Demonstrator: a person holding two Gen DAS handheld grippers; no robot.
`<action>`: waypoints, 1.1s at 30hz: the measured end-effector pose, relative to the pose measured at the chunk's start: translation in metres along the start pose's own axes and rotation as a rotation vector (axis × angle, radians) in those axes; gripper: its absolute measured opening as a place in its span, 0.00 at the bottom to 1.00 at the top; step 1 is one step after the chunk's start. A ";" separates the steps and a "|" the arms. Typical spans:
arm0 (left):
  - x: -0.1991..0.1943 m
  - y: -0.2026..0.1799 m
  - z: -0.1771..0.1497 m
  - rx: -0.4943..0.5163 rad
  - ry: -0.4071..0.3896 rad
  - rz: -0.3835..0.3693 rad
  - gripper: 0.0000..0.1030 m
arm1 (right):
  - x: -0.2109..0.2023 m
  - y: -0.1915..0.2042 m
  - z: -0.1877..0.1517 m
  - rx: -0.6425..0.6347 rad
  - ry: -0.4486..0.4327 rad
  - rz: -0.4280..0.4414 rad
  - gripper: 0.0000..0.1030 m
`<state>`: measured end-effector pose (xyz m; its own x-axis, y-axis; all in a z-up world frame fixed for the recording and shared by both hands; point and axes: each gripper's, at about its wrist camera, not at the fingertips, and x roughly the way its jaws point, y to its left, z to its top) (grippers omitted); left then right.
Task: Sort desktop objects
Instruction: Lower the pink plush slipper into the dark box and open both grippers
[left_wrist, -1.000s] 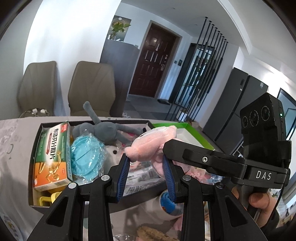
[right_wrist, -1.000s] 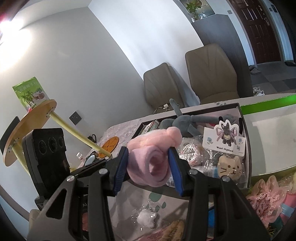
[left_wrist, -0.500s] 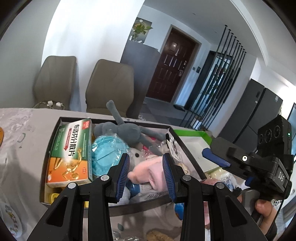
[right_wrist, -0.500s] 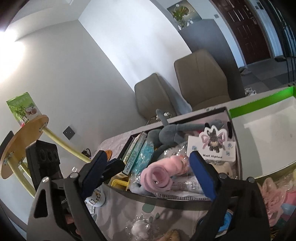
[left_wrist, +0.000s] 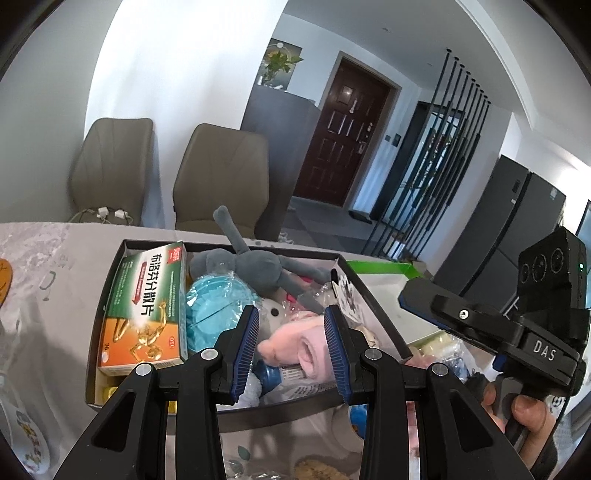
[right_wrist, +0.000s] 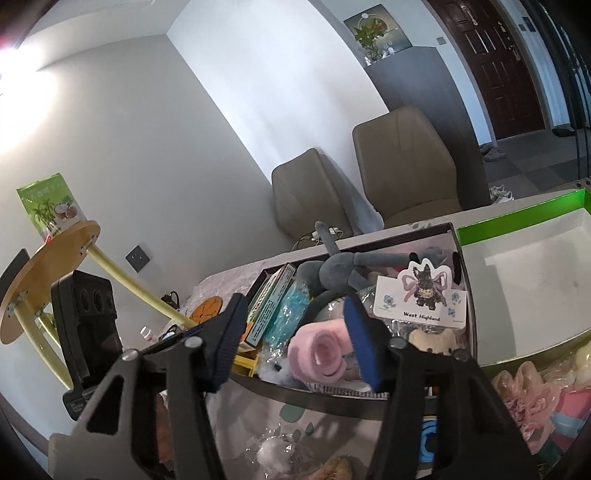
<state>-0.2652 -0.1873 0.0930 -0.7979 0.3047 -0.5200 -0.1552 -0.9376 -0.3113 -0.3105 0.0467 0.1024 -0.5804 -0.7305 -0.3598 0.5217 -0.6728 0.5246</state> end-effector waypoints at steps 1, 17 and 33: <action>0.001 0.000 0.000 0.007 0.003 0.001 0.35 | 0.001 0.000 0.000 -0.002 0.006 0.000 0.49; 0.011 0.005 -0.008 0.062 0.060 0.091 0.35 | 0.049 0.002 -0.024 -0.050 0.266 -0.033 0.19; 0.007 0.007 -0.007 0.058 0.049 0.130 0.35 | 0.039 0.000 -0.023 -0.031 0.248 -0.055 0.22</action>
<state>-0.2677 -0.1901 0.0816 -0.7841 0.1869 -0.5919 -0.0871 -0.9773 -0.1933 -0.3188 0.0151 0.0704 -0.4390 -0.6968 -0.5673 0.5150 -0.7125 0.4766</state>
